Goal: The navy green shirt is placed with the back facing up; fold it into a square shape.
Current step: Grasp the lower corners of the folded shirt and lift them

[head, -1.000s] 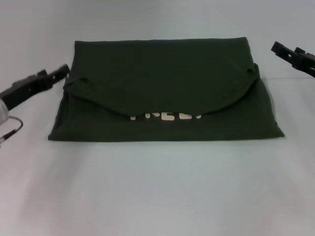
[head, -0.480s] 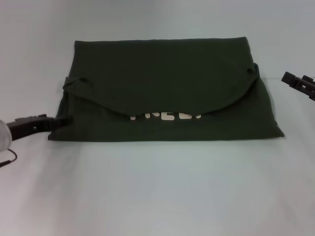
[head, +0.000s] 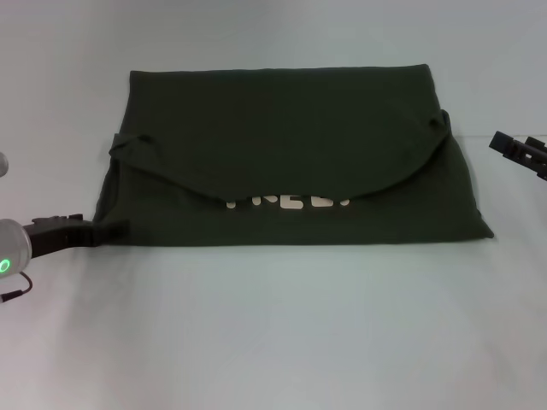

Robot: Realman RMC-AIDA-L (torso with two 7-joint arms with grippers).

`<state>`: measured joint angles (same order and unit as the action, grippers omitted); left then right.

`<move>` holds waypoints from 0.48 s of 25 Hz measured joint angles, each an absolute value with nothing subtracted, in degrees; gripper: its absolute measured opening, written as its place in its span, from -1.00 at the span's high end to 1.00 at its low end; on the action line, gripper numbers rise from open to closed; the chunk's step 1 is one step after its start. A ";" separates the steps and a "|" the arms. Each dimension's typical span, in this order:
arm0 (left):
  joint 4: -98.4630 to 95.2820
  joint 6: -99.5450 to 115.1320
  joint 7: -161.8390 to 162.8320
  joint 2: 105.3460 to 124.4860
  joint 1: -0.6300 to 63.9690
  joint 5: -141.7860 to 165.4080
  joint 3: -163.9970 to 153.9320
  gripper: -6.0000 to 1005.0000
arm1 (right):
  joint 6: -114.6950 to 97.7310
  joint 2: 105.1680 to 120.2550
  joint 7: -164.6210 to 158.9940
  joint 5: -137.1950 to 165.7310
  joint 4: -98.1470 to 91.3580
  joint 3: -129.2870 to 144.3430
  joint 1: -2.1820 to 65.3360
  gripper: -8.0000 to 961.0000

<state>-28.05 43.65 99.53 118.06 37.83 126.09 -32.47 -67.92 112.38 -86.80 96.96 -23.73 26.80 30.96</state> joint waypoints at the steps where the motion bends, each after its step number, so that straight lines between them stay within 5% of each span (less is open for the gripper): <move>1: -27.96 43.59 99.48 118.06 37.83 126.16 -32.48 -0.79 | -67.93 112.36 -86.87 96.95 -23.73 26.81 31.00 -0.92; 12: -26.31 43.87 99.43 117.76 38.11 126.21 -32.82 -0.75 | -67.85 112.19 -87.21 97.38 -23.73 26.81 31.51 -0.92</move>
<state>-26.31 43.87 99.43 117.76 38.11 126.21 -32.82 -67.85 112.19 -87.21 97.38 -23.73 26.81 31.51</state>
